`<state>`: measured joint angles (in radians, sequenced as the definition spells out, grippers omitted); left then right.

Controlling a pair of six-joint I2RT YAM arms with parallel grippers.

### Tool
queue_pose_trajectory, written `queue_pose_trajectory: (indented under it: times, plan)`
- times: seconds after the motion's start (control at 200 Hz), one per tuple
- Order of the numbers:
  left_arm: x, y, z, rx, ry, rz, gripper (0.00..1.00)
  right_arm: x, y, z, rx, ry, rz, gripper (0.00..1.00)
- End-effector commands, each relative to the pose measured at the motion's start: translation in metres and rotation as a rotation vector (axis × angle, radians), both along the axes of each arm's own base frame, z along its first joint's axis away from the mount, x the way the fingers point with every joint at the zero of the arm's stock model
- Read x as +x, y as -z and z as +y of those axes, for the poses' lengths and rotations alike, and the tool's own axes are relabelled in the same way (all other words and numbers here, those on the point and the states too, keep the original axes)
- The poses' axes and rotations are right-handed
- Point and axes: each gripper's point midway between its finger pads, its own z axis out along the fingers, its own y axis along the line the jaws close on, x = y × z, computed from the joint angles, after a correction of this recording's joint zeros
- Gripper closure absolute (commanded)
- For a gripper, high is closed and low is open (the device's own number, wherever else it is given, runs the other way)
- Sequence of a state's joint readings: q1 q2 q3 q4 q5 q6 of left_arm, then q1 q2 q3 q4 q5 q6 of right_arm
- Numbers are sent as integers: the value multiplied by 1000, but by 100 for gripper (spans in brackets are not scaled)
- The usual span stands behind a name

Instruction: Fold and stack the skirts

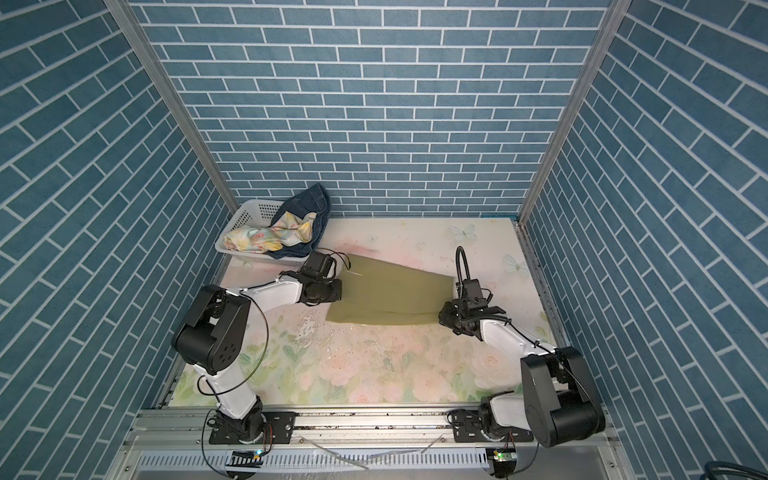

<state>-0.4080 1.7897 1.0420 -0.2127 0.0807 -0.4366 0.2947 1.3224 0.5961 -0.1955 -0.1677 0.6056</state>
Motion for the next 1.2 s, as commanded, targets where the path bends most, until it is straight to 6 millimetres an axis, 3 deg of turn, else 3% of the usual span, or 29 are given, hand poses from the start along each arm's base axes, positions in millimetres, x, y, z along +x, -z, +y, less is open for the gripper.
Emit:
queue_pose_trajectory:
  times: [0.0, 0.245, 0.57, 0.83, 0.955, 1.075, 1.195]
  plan:
    - [0, -10, 1, -11, 1, -14, 100, 17, -14, -3, -34, 25, -47, 57]
    - [-2, -15, 1, -16, 3, -20, 100, 33, -22, -7, -41, 42, -78, 58]
    - [-2, -17, -1, -26, 5, -20, 100, 47, -8, -6, -45, 38, -54, 60]
    - [-2, -18, -1, -25, 7, -17, 100, 57, -9, -4, -44, 34, -81, 76]
    - [-2, -21, -1, -26, 7, -23, 100, 61, -11, -5, -50, 36, -95, 92]
    - [0, -33, -2, -34, 6, -38, 100, 63, -19, -5, -53, 36, -113, 100]
    - [5, -51, -3, -42, 2, -70, 100, 65, -35, -5, -54, 30, -142, 100]
